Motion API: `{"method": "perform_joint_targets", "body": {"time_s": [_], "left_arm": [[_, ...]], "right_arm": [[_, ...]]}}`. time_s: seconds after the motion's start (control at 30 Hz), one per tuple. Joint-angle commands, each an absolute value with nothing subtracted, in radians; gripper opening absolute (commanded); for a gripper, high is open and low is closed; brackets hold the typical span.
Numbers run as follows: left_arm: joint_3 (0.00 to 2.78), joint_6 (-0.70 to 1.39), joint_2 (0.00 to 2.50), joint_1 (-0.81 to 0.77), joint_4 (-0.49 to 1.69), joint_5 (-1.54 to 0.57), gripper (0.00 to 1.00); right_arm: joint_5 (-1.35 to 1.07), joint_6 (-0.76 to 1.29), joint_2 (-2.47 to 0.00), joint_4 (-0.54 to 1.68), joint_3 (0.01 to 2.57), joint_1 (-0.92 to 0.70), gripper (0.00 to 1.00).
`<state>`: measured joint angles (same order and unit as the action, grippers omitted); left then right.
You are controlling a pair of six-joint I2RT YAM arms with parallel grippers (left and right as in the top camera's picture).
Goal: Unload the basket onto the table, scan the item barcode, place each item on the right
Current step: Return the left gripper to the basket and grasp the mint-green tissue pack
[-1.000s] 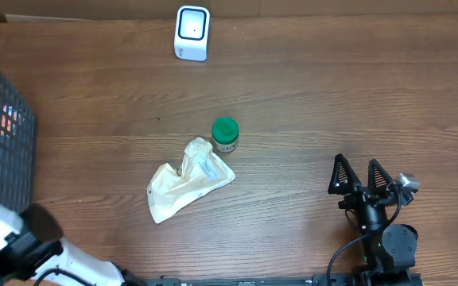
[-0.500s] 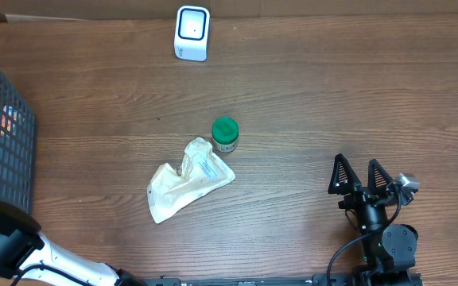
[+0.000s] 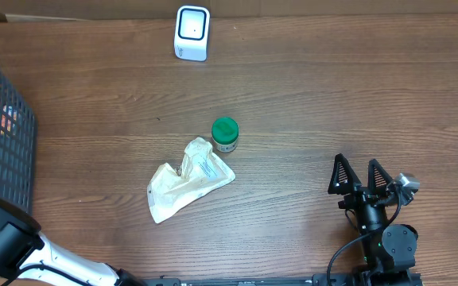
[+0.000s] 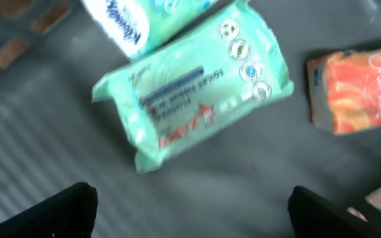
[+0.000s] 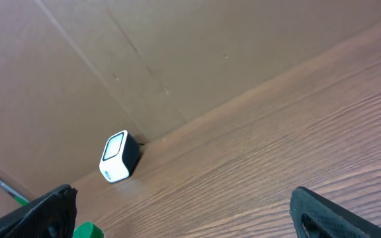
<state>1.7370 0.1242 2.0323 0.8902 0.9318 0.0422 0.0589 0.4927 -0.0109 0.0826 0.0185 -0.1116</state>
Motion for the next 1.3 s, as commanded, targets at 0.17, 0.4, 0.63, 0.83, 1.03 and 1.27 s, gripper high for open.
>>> {"method": "perform_joint_targets", "body": {"time_s": [0.17,0.4,0.63,0.83,1.03,1.27], "left_arm": [[1.571,0.007,2.035,0.891,0.748,0.056,0.89],[1.508,-0.163,2.035,0.892,0.627,0.064,0.88],[1.486,-0.252,2.08,0.892,0.543,0.064,0.88],[1.486,-0.255,2.12,0.892,0.545,0.108,0.42],[1.489,-0.254,2.112,0.891,0.572,0.111,0.04],[1.532,-0.107,1.874,0.882,0.574,0.103,0.04]], "right_arm": [[0.062,0.482,-0.003,0.078,0.008,-0.109,1.0],[0.062,0.482,-0.003,0.078,0.008,-0.109,1.0],[0.062,0.482,-0.003,0.078,0.008,-0.109,1.0],[0.062,0.482,-0.003,0.078,0.008,-0.109,1.0],[0.062,0.482,-0.003,0.078,0.008,-0.109,1.0],[0.062,0.482,-0.003,0.078,0.008,-0.109,1.0]]}}
